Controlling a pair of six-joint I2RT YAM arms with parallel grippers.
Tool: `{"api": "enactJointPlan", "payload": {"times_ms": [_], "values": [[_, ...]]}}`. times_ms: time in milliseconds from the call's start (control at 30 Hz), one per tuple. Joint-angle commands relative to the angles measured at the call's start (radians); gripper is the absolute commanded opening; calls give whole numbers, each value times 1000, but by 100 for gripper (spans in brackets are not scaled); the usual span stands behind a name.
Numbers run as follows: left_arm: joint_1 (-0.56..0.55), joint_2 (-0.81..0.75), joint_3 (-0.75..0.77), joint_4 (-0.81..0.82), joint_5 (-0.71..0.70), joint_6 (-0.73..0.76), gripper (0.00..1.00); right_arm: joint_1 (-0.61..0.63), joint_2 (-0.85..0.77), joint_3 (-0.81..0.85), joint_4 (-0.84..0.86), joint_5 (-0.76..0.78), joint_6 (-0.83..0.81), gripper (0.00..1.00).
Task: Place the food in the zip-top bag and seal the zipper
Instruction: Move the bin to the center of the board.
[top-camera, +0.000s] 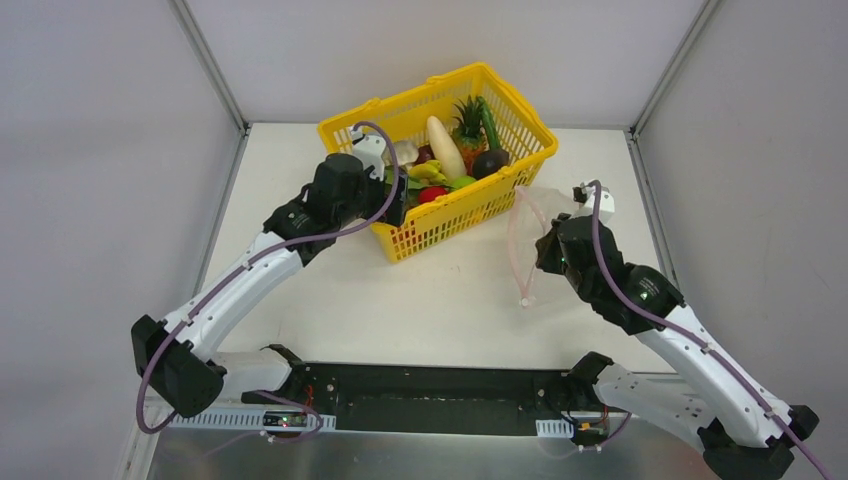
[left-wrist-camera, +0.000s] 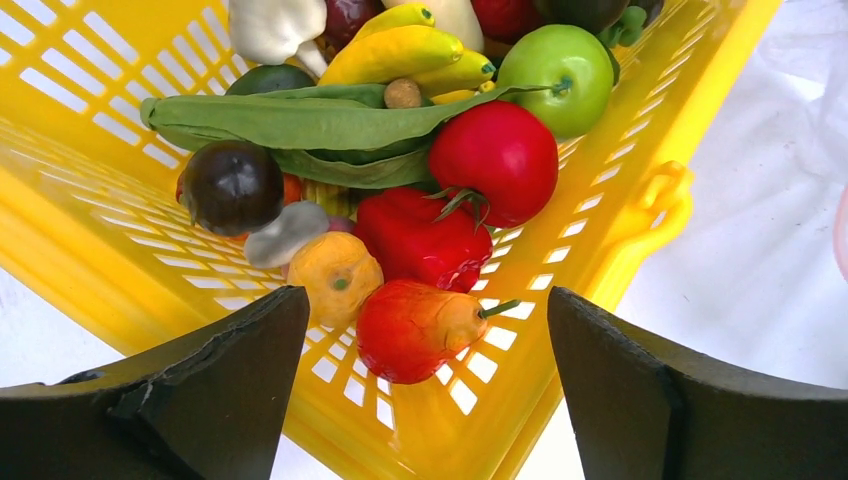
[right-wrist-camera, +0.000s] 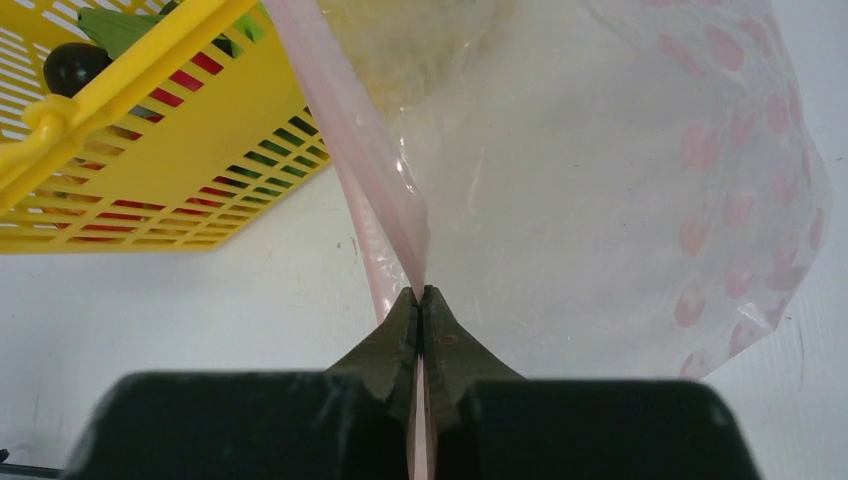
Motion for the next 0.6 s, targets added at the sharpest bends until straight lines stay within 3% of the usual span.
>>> {"api": "enactJointPlan", "payload": {"times_ms": [0,200,333,467,567], "values": [[-10,-52,-139,-291,-10,-151,91,-9,-1,-21,59,-47,-20,0],[-10,-250,-341,-338,-169,-250,93,-16,-12,-26,59,-25,-15,0],[10,-371,-393,-399,-260,-278,98,-23,-32,-31,62,4,-19,0],[25,-407,-337,-468,-327,-278,98,-34,-47,-43,71,13,-32,0],[25,-405,-227,-437,-276,-218,98,-42,-58,-50,71,16,-32,0]]}}
